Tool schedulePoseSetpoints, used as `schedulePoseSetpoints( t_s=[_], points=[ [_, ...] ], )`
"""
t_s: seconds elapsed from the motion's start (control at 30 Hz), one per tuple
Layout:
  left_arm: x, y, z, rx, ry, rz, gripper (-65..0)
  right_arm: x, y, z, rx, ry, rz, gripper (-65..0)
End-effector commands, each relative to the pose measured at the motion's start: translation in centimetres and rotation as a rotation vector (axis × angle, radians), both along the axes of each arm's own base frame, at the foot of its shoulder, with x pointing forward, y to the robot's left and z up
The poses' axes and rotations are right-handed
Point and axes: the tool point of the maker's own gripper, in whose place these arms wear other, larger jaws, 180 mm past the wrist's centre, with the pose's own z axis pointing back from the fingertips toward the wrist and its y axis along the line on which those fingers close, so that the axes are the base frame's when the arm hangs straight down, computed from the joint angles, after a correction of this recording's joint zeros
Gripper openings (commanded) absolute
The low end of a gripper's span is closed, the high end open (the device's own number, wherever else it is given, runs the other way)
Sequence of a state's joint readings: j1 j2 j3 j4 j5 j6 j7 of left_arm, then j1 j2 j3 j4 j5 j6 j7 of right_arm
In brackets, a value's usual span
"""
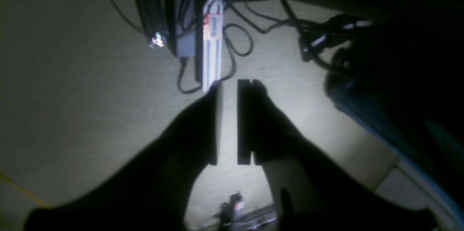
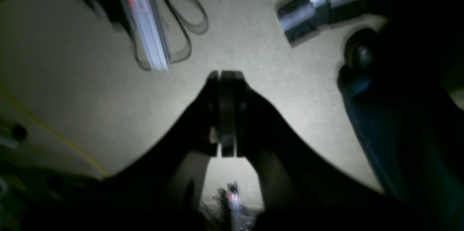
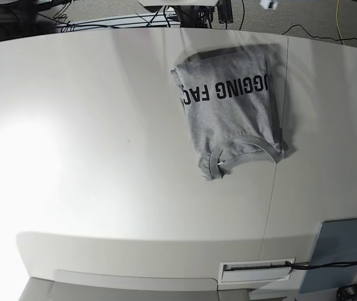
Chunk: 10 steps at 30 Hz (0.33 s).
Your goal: Fold the T-shirt properly
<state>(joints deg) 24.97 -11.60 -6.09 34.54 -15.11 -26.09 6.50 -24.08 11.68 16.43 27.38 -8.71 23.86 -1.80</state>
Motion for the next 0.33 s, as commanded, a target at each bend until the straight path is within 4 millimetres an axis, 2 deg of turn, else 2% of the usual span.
schedulePoseSetpoints(
  t_s=[0.0, 0.1, 0.2, 0.3],
  points=[
    [0.6, -0.6, -0.3, 0.010, -0.006, 0.009, -55.6, 0.6, -0.7, -0.2, -0.004, -0.020, -0.016, -65.0],
    [1.5, -2.9, -1.4, 0.033, 0.012, -0.025, -55.7, 3.0, 0.0, -1.2, 0.018, -0.034, -0.056, -65.0],
    [2.1, -4.3, -2.1, 0.060, 0.030, -0.042, -55.7, 5.0, 0.6, -1.7, 0.034, -0.038, -0.082, -65.0],
    [2.3, -4.8, -2.4, 0.062, 0.043, -0.042, -55.7, 5.7, 0.5, -1.7, 0.035, -0.056, -0.127, -65.0]
  ],
)
